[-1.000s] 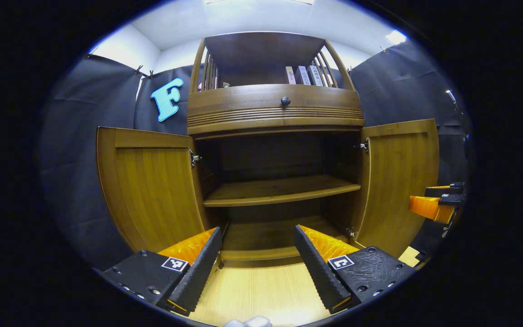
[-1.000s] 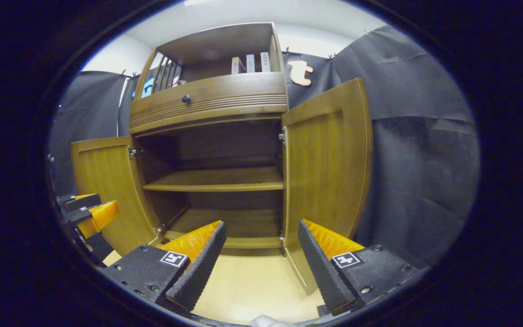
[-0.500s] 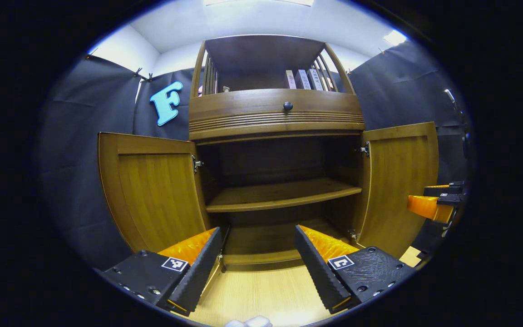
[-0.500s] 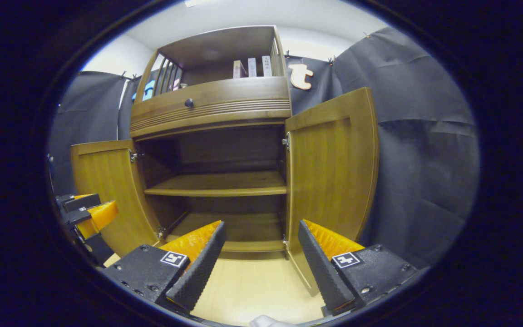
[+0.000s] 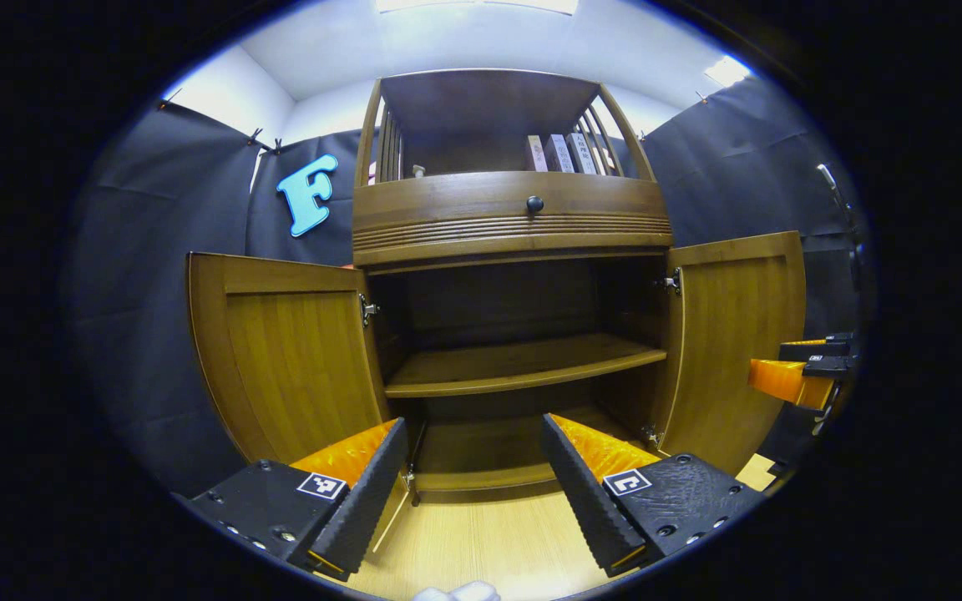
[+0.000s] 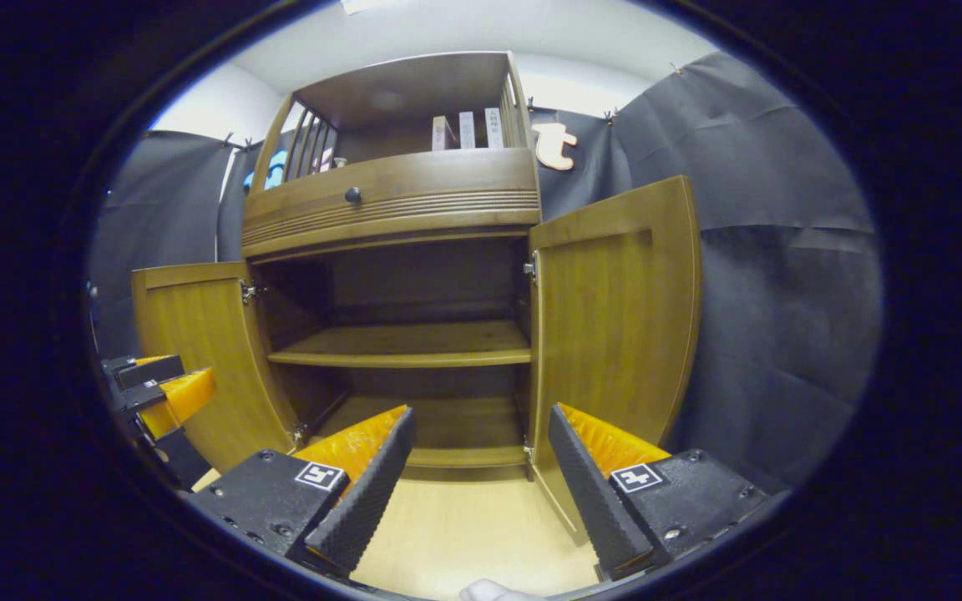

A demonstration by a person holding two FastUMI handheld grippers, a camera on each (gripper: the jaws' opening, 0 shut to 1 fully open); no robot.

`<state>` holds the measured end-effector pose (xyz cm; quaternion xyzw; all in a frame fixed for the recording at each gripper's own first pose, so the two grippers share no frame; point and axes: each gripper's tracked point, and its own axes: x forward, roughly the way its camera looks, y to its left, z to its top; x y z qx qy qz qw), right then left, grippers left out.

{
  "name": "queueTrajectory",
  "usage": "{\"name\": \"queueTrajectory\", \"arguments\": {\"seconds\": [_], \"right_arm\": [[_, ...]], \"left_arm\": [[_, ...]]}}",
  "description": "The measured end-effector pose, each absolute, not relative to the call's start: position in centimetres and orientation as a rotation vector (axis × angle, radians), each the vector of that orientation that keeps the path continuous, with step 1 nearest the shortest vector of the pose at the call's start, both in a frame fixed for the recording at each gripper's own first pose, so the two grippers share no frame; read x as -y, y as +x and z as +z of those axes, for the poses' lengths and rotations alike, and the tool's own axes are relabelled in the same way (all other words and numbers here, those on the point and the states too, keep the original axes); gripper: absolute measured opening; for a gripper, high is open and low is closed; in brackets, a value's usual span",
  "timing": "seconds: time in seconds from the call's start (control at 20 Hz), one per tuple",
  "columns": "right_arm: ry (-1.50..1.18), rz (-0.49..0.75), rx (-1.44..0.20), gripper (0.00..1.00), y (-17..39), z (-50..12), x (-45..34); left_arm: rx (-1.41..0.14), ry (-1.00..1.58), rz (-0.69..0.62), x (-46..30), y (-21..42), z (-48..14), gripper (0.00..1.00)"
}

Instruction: Open the right door of the double-door shoe cabinet with the right hand, and open the left door with the left hand.

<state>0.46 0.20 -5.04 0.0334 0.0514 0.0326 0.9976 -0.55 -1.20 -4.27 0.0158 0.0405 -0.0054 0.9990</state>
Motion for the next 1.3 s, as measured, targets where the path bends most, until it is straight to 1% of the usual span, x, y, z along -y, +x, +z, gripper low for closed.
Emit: {"name": "queueTrajectory", "arguments": {"seconds": [0.15,0.2,0.25,0.3,0.5,0.9,0.95,1.0,1.3], "right_arm": [[0.064,0.072,-0.101,1.00,0.3,-4.8,-0.8],[0.062,0.074,-0.100,1.00,0.2,-4.9,-1.0],[0.061,0.075,-0.099,1.00,0.2,-4.9,-1.2],[0.060,0.078,-0.097,1.00,0.0,-4.8,-1.5],[0.054,0.080,-0.103,1.00,-0.2,-5.1,-2.0],[0.057,0.077,-0.098,1.00,-0.5,-5.4,-3.2],[0.058,0.078,-0.098,1.00,-0.6,-5.4,-3.3],[0.059,0.079,-0.100,1.00,-0.6,-5.4,-3.4],[0.053,0.089,-0.103,1.00,-0.8,-5.6,-3.9]], "left_arm": [[-0.079,0.032,-0.011,0.7,-0.7,-4.1,0.96],[-0.080,0.033,-0.011,0.6,-0.8,-4.1,1.00],[-0.081,0.033,-0.010,0.5,-0.9,-4.1,1.00],[-0.079,0.032,-0.010,0.3,-1.0,-4.1,0.96],[-0.077,0.031,-0.008,-0.2,-1.1,-4.1,0.96],[-0.077,0.030,-0.003,-1.1,-1.6,-4.1,0.96],[-0.076,0.030,-0.004,-1.0,-1.6,-4.1,1.00],[-0.077,0.031,-0.004,-1.1,-1.6,-4.2,0.96],[-0.081,0.034,0.004,-1.5,-2.0,-4.3,0.96]]}}
